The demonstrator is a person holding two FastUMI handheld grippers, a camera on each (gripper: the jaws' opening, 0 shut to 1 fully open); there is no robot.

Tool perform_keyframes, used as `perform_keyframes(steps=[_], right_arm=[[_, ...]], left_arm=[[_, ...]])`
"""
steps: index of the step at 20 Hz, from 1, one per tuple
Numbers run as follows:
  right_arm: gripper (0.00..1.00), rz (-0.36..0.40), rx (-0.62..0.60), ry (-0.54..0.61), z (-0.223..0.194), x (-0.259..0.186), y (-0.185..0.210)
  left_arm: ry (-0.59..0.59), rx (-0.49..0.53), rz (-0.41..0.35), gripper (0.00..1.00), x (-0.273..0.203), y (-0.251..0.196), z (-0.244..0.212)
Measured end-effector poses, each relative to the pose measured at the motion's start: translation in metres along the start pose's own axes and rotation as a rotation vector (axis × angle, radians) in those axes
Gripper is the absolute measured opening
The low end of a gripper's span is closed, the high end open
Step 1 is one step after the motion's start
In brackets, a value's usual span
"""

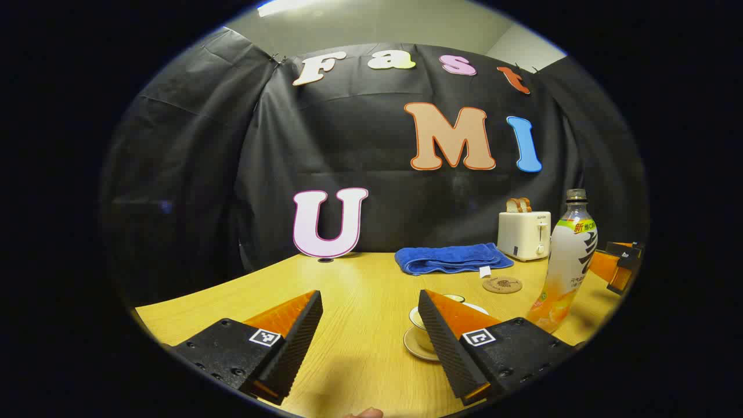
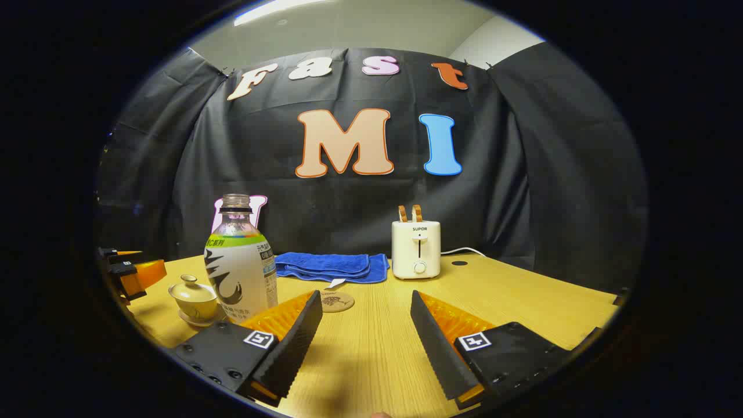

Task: Open the teacup lid with one hand, grasp the water bottle and pour water into the teacup with the other hand; after pouring, place the water bottle on the coaster and then close the teacup lid.

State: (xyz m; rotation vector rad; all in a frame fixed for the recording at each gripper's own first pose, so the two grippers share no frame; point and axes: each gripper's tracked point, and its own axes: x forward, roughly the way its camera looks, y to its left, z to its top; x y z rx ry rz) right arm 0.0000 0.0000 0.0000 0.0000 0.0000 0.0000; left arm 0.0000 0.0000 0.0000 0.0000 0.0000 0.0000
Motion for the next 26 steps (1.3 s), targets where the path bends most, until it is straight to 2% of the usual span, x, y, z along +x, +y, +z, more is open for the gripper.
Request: perform_keyframes(steps=[2,3,6,7,16,18,19,20,21,26], right_arm=[[0.93,0.000,0.000,0.000,0.000,0.000,0.000],[0.98,0.000,0.000,0.000,0.000,0.000,0.001],[0.98,0.000,0.000,0.000,0.000,0.000,0.000],[0.92,0.000,0.000,0.000,0.000,0.000,0.000],[0.92,0.000,0.000,0.000,-0.001,0.001,0.000],[0.93,0.000,0.000,0.000,0.000,0.001,0.000],[0.98,0.000,0.000,0.000,-0.001,0.001,0.000],[0.98,0.000,0.000,0.000,-0.001,0.001,0.000],[0.92,0.000,0.000,0.000,0.000,0.001,0.000],[0.92,0.000,0.000,0.000,0.000,0.000,0.000]], left_arm=[[0.000,0.000,0.000,0.97,0.000,0.000,0.000],[0.000,0.000,-0.001,0.97,0.000,0.000,0.000],[-0.001,0.000,-0.009,0.97,0.000,-0.001,0.000],[-0.001,-0.001,-0.009,0.97,-0.001,0.000,0.000],[-0.001,0.001,-0.028,0.97,-0.001,-0.003,0.001],[-0.001,0.001,-0.038,0.97,-0.001,-0.004,0.001],[-0.002,0.001,-0.043,0.97,0.000,-0.005,0.001],[-0.003,-0.001,-0.047,0.97,-0.001,-0.006,0.002],[-0.007,-0.001,-0.051,0.96,-0.001,-0.006,0.003],[0.014,-0.004,-0.084,0.97,0.009,-0.018,-0.001]])
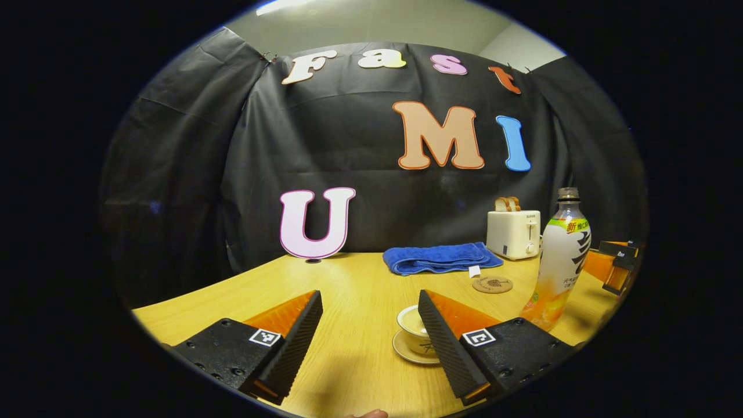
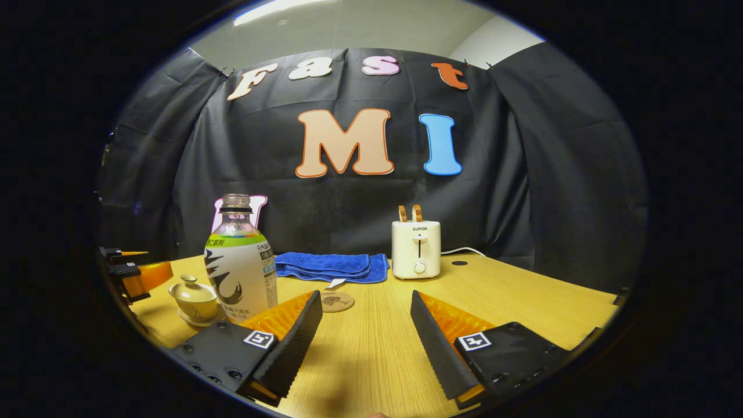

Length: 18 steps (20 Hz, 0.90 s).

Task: Open the teacup lid with one hand, grasp the water bottle and pour water into the teacup with the other hand; after pouring, place the water bottle on the coaster and then close the teacup lid.

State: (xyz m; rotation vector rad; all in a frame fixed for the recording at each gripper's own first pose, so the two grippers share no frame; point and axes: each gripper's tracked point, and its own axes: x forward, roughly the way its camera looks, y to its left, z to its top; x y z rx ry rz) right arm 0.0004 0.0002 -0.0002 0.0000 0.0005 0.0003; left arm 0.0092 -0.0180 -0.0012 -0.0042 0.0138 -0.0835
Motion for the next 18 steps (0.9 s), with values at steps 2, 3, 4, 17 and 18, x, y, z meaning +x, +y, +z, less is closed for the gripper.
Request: perform_keyframes(steps=[2,3,4,17,18], right_arm=[[0.93,0.000,0.000,0.000,0.000,0.000,-0.001],[0.92,0.000,0.000,0.000,0.000,0.000,0.000],[0.92,0.000,0.000,0.000,0.000,0.000,0.000],[0.98,0.011,0.000,0.002,0.000,0.000,0.002],[0.98,0.011,0.000,0.001,0.000,0.000,0.002]], left_arm=[[0.002,-0.001,-0.022,0.97,0.002,-0.009,0.003],[-0.002,0.001,-0.037,0.97,0.003,-0.014,0.006],[-0.010,0.007,-0.049,0.97,0.004,-0.018,0.008],[0.132,0.053,-0.168,0.90,0.026,-0.053,-0.011],[0.140,0.057,-0.172,0.89,0.027,-0.055,-0.012]])
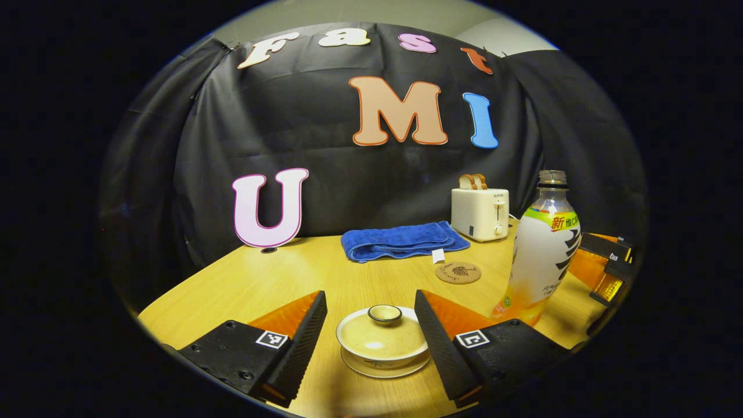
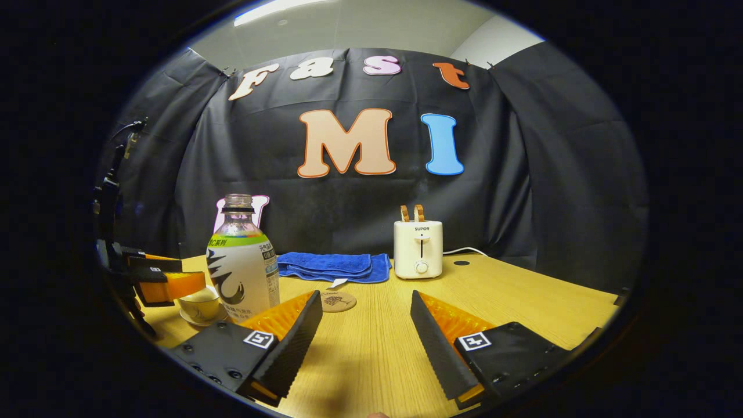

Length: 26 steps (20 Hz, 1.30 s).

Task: Open the teacup lid with one hand, grasp the water bottle and pour water into the teacup with the other hand; after pouring, place the water bottle on the coaster and then close the teacup lid.

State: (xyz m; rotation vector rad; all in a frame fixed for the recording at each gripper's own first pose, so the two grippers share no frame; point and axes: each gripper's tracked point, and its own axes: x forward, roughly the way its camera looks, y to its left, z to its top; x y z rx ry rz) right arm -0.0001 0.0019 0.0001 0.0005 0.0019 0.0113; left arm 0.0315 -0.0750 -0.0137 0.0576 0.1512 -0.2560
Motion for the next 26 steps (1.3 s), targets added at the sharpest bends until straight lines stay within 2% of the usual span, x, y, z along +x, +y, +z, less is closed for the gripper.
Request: perform_keyframes(steps=[1,2,4,5,6,7,8,10,11,12,13,17,19,20,21,24,25,26], right_arm=[[0.98,0.001,0.000,0.000,0.000,0.000,0.000],[0.93,0.001,0.000,0.000,0.000,0.000,0.000],[0.92,0.001,0.000,0.000,0.000,-0.001,0.001],[0.92,0.001,0.000,0.000,0.000,0.000,0.001],[0.98,0.001,0.000,0.000,0.000,0.000,0.001],[0.93,0.001,0.000,0.000,0.000,0.000,0.001],[0.93,0.001,0.000,0.000,0.000,0.000,0.001],[0.93,0.001,0.000,0.000,0.000,0.000,0.001],[0.98,0.001,0.000,0.000,0.000,0.000,0.001],[0.98,0.001,0.000,0.000,0.000,0.000,0.001],[0.98,0.001,0.000,0.000,0.000,0.000,0.001],[0.98,0.001,0.000,0.000,0.000,0.000,0.001],[0.98,0.001,0.000,0.000,0.000,0.000,0.001],[0.92,0.001,0.000,0.000,0.000,0.000,0.001],[0.98,0.001,0.000,0.000,0.000,0.000,0.000],[0.98,0.001,0.000,0.000,0.000,0.000,0.001],[0.93,0.001,0.000,0.001,0.000,0.000,0.001],[0.98,0.001,0.000,0.000,0.001,0.000,0.001]], left_arm=[[0.007,0.003,-0.004,0.87,0.001,-0.001,0.000],[0.012,0.005,-0.007,0.86,0.002,-0.002,-0.002],[0.025,0.004,-0.013,0.79,0.004,-0.003,-0.005],[0.034,0.004,-0.014,0.74,0.005,-0.003,-0.007],[0.039,0.003,-0.024,0.71,0.005,-0.005,-0.008],[0.047,0.002,-0.024,0.65,0.007,-0.006,-0.010],[0.052,0.002,-0.028,0.65,0.007,-0.007,-0.011],[0.050,0.007,-0.032,0.55,0.007,-0.008,-0.009],[0.051,0.010,-0.029,0.52,0.007,-0.007,-0.008],[0.045,0.008,-0.029,0.49,0.008,-0.007,-0.008],[0.047,0.010,-0.028,0.41,0.009,-0.007,-0.008],[0.043,0.012,-0.025,0.27,0.011,-0.007,-0.008],[0.041,0.011,-0.030,0.26,0.011,-0.007,-0.007],[0.038,0.009,-0.030,0.25,0.011,-0.007,-0.007],[0.038,0.007,-0.028,0.24,0.011,-0.006,-0.007],[0.026,-0.007,-0.025,0.22,0.011,-0.006,-0.006],[0.024,-0.011,-0.024,0.21,0.011,-0.007,-0.005],[0.022,-0.013,-0.029,0.22,0.011,-0.007,-0.006]])
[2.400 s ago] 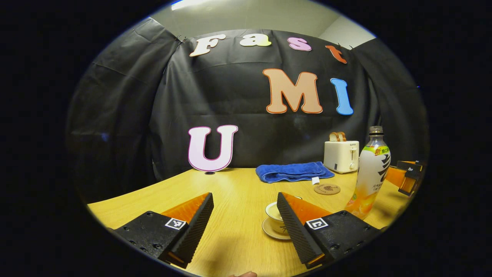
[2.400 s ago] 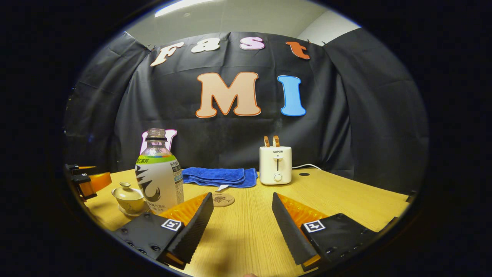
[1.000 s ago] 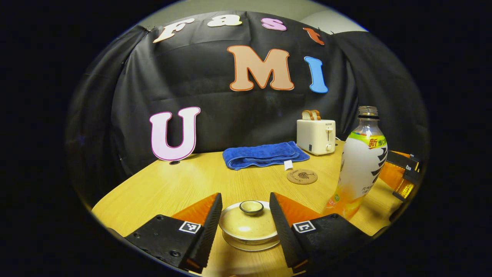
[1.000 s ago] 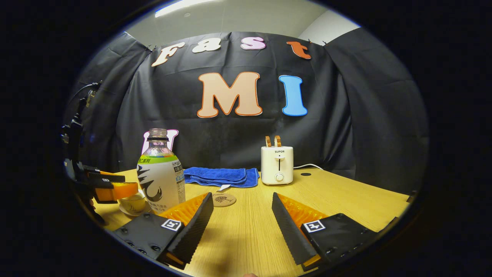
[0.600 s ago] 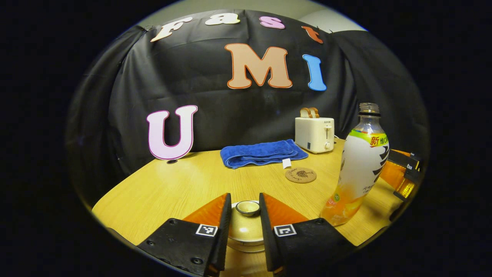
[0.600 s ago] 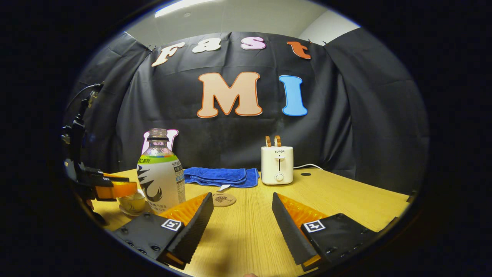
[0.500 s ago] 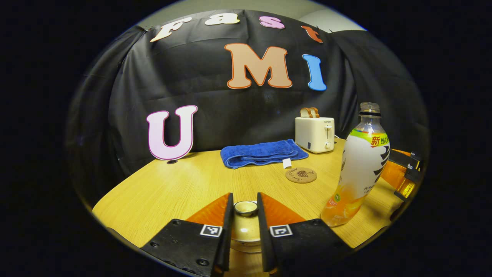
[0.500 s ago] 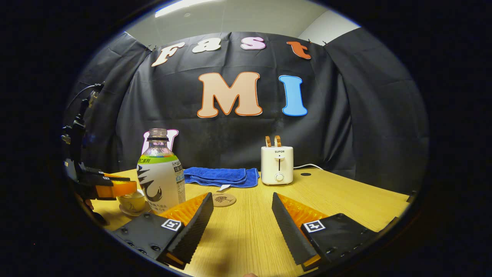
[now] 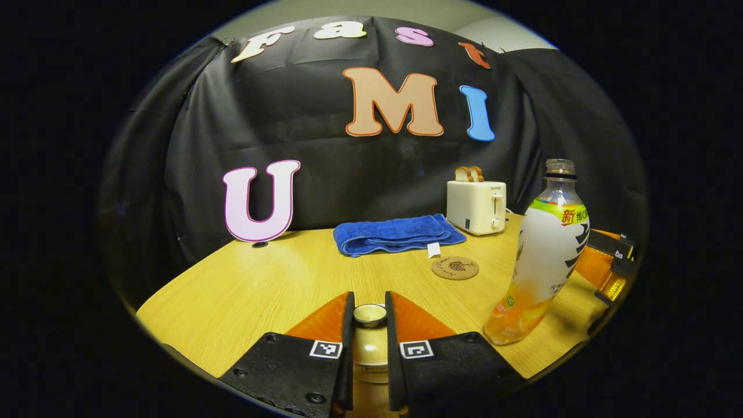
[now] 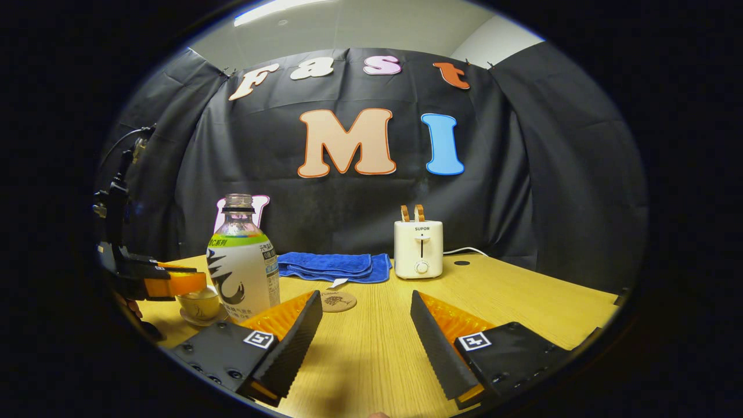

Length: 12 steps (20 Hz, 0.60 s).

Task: Open the teacup lid with one hand, grasp the water bottle and pour water into the teacup with the other hand; after pouring, place the water bottle on the coaster and then close the teacup lid.

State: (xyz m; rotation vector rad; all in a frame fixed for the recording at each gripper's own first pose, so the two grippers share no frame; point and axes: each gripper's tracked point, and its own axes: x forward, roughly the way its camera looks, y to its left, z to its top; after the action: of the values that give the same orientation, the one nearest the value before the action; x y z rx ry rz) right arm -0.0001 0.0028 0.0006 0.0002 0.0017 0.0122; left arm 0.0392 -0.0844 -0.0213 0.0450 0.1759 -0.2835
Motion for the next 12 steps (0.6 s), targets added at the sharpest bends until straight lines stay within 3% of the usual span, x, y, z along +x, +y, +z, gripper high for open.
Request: perform_keyframes(steps=[1,3,5,6,8,12], right_arm=[[0.93,-0.001,0.000,0.001,-0.001,0.000,0.000],[0.98,-0.001,0.000,0.000,-0.001,0.000,-0.001],[0.98,-0.005,0.000,-0.001,0.000,-0.001,-0.001],[0.93,0.002,0.000,0.001,0.000,-0.002,0.001],[0.98,0.014,0.000,0.001,0.000,-0.004,0.005],[0.98,0.050,0.002,0.006,-0.001,-0.015,0.014]], left_arm=[[-0.005,-0.002,-0.002,0.21,0.000,-0.001,0.002],[-0.011,0.001,-0.003,0.21,-0.001,-0.002,0.005],[-0.017,0.002,0.001,0.21,-0.003,0.000,0.009],[-0.025,0.000,0.002,0.21,-0.004,0.002,0.011],[-0.033,-0.011,0.010,0.21,-0.006,0.005,0.015],[-0.054,-0.028,0.018,0.21,-0.015,0.011,0.022]])
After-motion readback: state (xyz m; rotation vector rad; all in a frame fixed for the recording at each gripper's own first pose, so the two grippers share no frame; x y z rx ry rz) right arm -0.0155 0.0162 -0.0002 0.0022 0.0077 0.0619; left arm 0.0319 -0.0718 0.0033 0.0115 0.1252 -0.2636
